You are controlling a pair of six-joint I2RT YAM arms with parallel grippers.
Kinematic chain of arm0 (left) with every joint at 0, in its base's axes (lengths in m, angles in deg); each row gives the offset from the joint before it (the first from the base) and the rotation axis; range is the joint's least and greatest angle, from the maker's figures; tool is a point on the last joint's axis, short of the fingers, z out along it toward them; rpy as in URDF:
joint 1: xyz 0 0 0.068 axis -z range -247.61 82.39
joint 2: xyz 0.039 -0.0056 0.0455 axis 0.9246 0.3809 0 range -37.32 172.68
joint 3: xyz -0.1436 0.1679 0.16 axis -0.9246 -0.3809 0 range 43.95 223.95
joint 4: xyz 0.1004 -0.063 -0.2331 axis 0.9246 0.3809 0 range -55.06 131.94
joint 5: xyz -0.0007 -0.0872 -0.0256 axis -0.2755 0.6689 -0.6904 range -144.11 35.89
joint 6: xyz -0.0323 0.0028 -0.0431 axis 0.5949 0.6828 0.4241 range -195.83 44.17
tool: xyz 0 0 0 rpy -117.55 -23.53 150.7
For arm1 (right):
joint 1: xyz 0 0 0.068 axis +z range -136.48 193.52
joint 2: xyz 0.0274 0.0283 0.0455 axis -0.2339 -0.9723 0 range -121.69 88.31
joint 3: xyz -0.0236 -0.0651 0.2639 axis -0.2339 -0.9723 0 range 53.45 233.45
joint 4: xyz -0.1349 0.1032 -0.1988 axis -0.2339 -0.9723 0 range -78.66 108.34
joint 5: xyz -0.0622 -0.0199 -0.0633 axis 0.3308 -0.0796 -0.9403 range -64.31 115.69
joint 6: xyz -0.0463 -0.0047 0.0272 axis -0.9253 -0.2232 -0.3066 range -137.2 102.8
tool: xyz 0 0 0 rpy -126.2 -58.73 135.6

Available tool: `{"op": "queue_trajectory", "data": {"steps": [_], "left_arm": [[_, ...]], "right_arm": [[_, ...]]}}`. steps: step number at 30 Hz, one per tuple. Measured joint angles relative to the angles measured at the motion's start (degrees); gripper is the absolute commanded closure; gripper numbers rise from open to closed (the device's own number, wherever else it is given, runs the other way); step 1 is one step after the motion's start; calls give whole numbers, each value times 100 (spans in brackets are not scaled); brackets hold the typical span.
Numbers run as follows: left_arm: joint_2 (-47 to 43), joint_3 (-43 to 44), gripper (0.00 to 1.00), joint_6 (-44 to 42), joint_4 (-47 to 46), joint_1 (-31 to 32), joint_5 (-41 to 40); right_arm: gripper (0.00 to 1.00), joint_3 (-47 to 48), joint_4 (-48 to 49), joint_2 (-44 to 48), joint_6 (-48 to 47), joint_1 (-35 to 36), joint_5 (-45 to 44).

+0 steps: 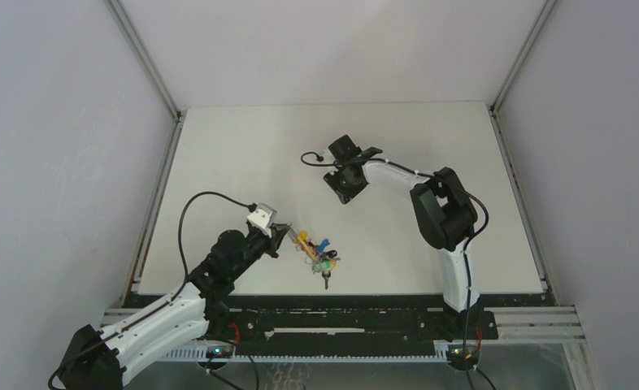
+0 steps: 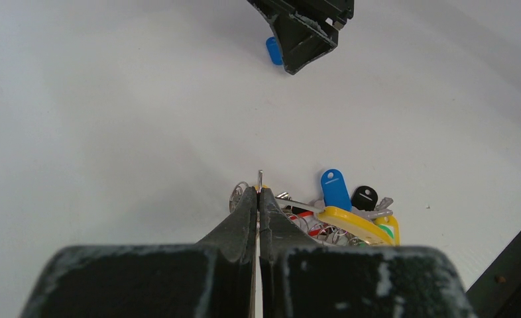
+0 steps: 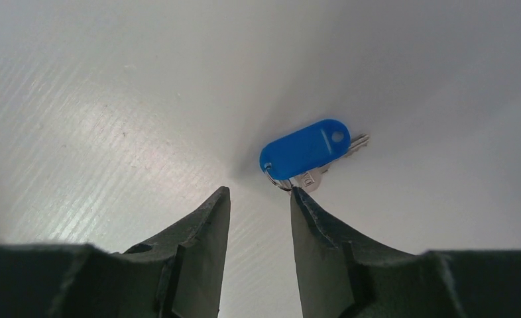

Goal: Put the keys on the keyring

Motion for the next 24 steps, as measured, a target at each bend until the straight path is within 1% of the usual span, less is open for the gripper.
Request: {"op": "queue_trajectory", "data": {"steps": [10, 16, 21, 24], "left_arm": [[-2, 0, 100, 0, 2, 0, 2], [0, 0, 100, 0, 2, 0, 4], [0, 0, 100, 0, 2, -2, 4], [0, 0, 100, 0, 2, 0, 4]], "right_arm": [[63, 389, -251, -291, -407, 256, -748], [76, 507, -411, -367, -651, 306, -920], [81, 658, -503, -435, -787, 328, -929], [86, 699, -570, -459, -835, 350, -927]]}}
